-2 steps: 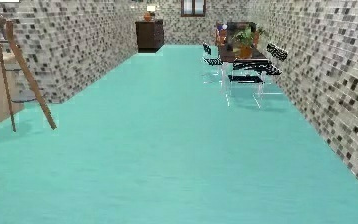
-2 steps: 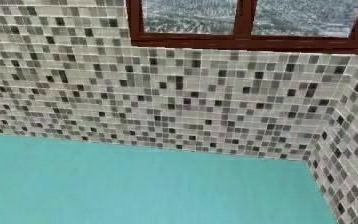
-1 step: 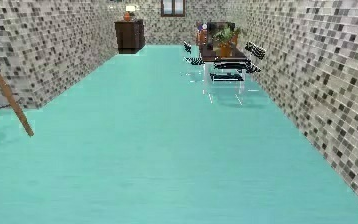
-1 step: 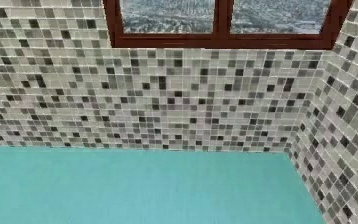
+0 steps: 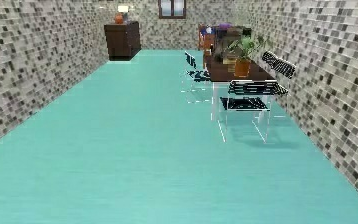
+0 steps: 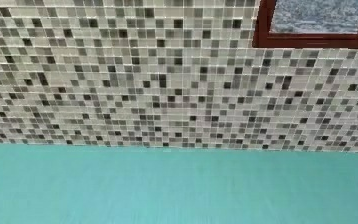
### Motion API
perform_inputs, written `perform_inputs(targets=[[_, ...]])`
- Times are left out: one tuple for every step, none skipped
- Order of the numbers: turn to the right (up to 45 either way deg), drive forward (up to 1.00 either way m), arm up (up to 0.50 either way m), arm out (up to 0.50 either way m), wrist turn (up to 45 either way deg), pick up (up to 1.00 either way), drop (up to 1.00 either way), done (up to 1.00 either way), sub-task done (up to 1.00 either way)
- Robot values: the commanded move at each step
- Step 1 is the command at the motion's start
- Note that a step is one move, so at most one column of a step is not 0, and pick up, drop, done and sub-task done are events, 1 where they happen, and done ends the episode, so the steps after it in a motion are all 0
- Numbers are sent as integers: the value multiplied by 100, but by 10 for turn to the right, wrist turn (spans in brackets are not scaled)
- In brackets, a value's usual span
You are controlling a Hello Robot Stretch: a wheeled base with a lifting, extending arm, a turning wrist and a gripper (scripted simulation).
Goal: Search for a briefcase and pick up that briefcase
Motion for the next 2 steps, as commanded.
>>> perform_inputs(targets=[[0, 100, 0, 0, 0, 0, 0, 0, 0], [0, 100, 0, 0, 0, 0, 0, 0, 0]])
